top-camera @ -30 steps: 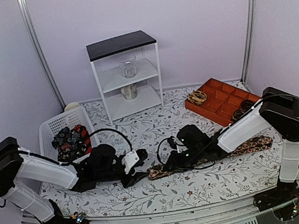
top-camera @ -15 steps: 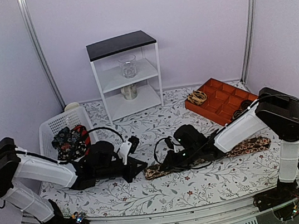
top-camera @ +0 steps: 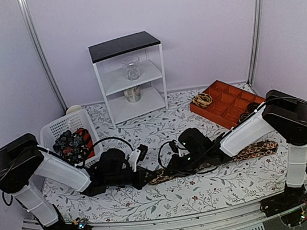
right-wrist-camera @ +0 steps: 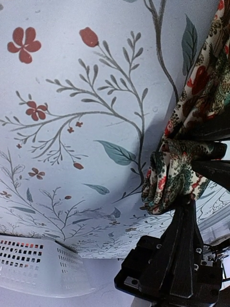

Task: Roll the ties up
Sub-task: Roll the tie at the center of the board.

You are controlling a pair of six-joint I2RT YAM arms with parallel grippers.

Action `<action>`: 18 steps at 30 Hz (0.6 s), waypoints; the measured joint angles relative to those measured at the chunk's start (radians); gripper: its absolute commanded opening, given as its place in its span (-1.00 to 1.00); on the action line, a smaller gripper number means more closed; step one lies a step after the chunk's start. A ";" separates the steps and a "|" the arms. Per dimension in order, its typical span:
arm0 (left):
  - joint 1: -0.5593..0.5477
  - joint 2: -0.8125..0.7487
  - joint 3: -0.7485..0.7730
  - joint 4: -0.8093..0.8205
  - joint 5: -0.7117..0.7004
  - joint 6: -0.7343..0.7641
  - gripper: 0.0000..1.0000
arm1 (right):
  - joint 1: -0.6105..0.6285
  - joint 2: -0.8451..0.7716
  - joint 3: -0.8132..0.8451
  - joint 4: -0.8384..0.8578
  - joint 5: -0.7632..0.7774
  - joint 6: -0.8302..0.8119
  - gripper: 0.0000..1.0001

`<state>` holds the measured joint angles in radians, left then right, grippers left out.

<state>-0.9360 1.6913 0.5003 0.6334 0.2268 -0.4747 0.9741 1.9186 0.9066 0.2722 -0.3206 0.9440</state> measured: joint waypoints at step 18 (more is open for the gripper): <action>0.000 0.061 0.000 0.043 -0.018 0.016 -1.00 | -0.002 -0.063 0.058 -0.206 0.042 -0.062 -0.64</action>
<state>-0.9360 1.7527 0.5003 0.6762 0.2089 -0.4591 0.9722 1.8553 0.9649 0.0666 -0.2787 0.8818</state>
